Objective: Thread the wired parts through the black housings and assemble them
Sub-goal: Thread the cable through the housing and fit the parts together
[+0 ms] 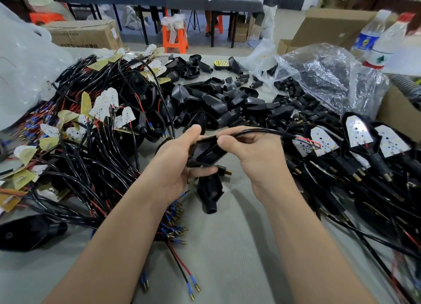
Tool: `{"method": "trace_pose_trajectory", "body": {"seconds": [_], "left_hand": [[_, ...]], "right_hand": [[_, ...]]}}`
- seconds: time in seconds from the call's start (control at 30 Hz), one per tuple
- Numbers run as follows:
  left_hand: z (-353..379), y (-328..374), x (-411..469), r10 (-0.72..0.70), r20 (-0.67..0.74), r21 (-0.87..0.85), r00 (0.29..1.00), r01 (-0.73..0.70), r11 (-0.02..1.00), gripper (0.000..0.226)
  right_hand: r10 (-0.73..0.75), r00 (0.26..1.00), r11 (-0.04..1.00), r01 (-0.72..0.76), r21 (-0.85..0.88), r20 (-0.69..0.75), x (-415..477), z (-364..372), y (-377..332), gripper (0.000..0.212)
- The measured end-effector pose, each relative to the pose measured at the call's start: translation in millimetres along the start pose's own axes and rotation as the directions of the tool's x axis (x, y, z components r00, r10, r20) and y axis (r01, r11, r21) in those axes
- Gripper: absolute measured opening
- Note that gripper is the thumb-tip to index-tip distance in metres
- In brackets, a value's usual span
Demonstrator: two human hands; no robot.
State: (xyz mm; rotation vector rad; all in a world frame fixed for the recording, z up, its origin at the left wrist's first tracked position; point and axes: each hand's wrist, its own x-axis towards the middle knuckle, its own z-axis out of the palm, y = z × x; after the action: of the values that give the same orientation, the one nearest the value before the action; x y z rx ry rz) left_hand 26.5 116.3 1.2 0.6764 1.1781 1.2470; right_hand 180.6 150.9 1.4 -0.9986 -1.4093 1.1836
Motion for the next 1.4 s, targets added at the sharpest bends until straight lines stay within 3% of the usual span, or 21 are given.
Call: {"method": "trace_pose_trajectory", "body": {"seconds": [0.17, 0.3, 0.5, 0.67, 0.77, 0.87, 0.93, 1.0, 1.07, 1.13, 1.2, 1.3, 1.4], "left_hand": [[-7.7, 0.7, 4.2, 0.095, -0.02, 0.035, 0.995, -0.095, 0.995, 0.017], [-10.8, 0.7, 4.4, 0.161, -0.013, 0.031, 0.987, -0.161, 0.986, 0.019], [-7.2, -2.8, 3.1, 0.204, 0.057, 0.013, 0.977, -0.205, 0.979, 0.019], [-2.1, -1.9, 3.5, 0.196, 0.047, -0.103, 0.98, -0.19, 0.976, 0.021], [0.1, -4.4, 3.8, 0.261, -0.096, -0.023, 0.96, -0.265, 0.964, 0.025], [-2.9, -0.4, 5.3, 0.243, -0.224, -0.068, 0.944, -0.263, 0.962, 0.02], [-5.6, 2.2, 6.7, 0.228, -0.283, -0.077, 0.932, -0.259, 0.963, 0.02], [-7.9, 3.4, 6.8, 0.248, -0.352, -0.066, 0.903, -0.288, 0.955, 0.019], [-14.5, 7.4, 6.6, 0.271, -0.456, -0.107, 0.848, -0.355, 0.929, 0.019], [-27.3, 15.7, 7.5, 0.249, -0.563, -0.21, 0.788, -0.428, 0.879, 0.019], [-40.7, 22.5, 8.1, 0.222, -0.639, -0.298, 0.736, -0.503, 0.811, 0.018], [-55.6, 24.4, 8.6, 0.185, -0.676, -0.366, 0.713, -0.543, 0.756, 0.019], [-66.7, 25.9, 10.1, 0.131, -0.653, -0.401, 0.746, -0.488, 0.775, 0.027]], "right_hand": [[0.042, 0.953, 0.994, -0.069, -0.08, -0.3, 7.0, -5.2, 4.3, 0.01], [0.056, 0.911, 0.997, -0.069, -0.018, -0.408, 5.6, -4.6, 4.8, 0.009], [0.095, 0.986, 0.976, -0.065, 0.206, -0.138, 4.8, -3.4, -1.4, 0.02], [0.209, 0.969, 0.891, -0.135, 0.433, -0.129, 6.8, -3.6, -4.7, 0.01], [0.193, 0.98, 0.908, -0.162, 0.387, -0.041, 4.0, -2.9, -4.6, 0.01], [0.098, 0.981, 0.963, -0.136, 0.233, 0.166, 0.0, -5.9, -5.2, 0.053], [0.05, 0.991, 0.986, -0.069, 0.15, 0.126, -1.1, -3.4, -3.4, 0.061], [0.06, 0.998, 0.983, -0.058, 0.177, -0.006, -0.8, 2.1, -3.4, 0.05], [0.158, 0.986, 0.912, -0.123, 0.392, -0.058, 0.9, 2.4, -4.0, 0.044], [0.286, 0.958, 0.719, -0.203, 0.664, -0.017, 6.2, -5.1, -5.5, 0.04], [0.389, 0.921, 0.515, -0.251, 0.82, 0.037, 12.1, -15.7, -7.4, 0.037], [0.419, 0.902, 0.311, -0.254, 0.916, 0.108, 14.6, -23.7, -9.9, 0.029], [0.399, 0.911, 0.287, -0.232, 0.929, 0.104, 13.8, -27.0, -11.9, 0.017]]}}
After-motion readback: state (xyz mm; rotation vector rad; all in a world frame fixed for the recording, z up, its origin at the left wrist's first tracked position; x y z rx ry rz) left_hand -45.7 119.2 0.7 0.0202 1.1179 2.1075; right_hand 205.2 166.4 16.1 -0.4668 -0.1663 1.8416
